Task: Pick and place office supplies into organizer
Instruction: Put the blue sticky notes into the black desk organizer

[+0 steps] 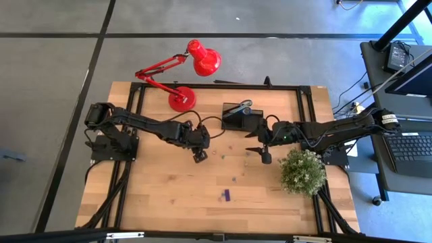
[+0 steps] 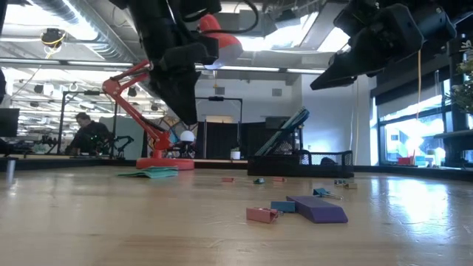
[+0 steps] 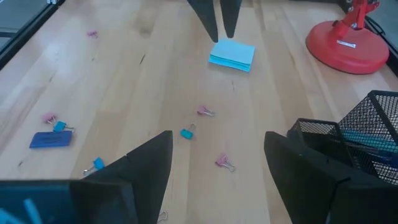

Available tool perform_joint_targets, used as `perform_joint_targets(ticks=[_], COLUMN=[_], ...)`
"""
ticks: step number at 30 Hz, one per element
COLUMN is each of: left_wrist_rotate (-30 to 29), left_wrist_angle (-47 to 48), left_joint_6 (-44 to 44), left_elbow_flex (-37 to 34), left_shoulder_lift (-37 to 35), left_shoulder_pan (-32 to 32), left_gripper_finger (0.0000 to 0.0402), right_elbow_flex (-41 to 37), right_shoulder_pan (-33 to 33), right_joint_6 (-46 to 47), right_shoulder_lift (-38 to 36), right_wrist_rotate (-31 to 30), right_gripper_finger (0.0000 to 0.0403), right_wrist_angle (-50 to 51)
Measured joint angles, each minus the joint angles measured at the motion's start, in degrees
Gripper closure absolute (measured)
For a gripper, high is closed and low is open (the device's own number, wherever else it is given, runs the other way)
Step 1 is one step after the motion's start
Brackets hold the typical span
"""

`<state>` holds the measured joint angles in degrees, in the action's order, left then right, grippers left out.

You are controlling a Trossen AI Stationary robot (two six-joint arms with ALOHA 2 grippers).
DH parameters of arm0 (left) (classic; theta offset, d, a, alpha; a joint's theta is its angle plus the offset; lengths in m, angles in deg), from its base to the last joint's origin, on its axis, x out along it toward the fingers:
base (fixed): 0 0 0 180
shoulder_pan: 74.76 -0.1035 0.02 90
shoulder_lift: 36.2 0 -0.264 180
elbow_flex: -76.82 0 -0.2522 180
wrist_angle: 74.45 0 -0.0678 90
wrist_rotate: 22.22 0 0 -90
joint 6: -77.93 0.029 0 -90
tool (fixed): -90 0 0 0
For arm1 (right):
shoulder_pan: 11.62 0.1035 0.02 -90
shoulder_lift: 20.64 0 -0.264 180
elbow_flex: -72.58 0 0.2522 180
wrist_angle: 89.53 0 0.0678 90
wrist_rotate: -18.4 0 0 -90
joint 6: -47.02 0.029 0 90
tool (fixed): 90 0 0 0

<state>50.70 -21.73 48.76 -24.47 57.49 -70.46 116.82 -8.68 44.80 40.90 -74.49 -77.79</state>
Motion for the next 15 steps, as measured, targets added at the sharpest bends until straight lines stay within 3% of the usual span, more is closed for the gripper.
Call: perform_joint_targets(ticks=[9,15], left_wrist_rotate=[1.82,2.18], left_wrist_angle=[-0.24,-0.65], left_joint_6=[3.45,5.38], left_elbow_flex=[0.0,0.0], left_shoulder_lift=[0.0,0.0], left_shoulder_pan=[0.09,0.1], left_gripper_finger=[0.0338,0.0332], right_elbow_flex=[0.0,0.0], right_shoulder_pan=[0.0,-0.02], right_joint_6=[-1.2,-1.26], right_shoulder_lift=[-0.02,-0.02], right_wrist_rotate=[-0.02,-0.02], right_gripper_finger=[0.0147,0.0147], right_wrist_angle=[-0.31,-0.31])
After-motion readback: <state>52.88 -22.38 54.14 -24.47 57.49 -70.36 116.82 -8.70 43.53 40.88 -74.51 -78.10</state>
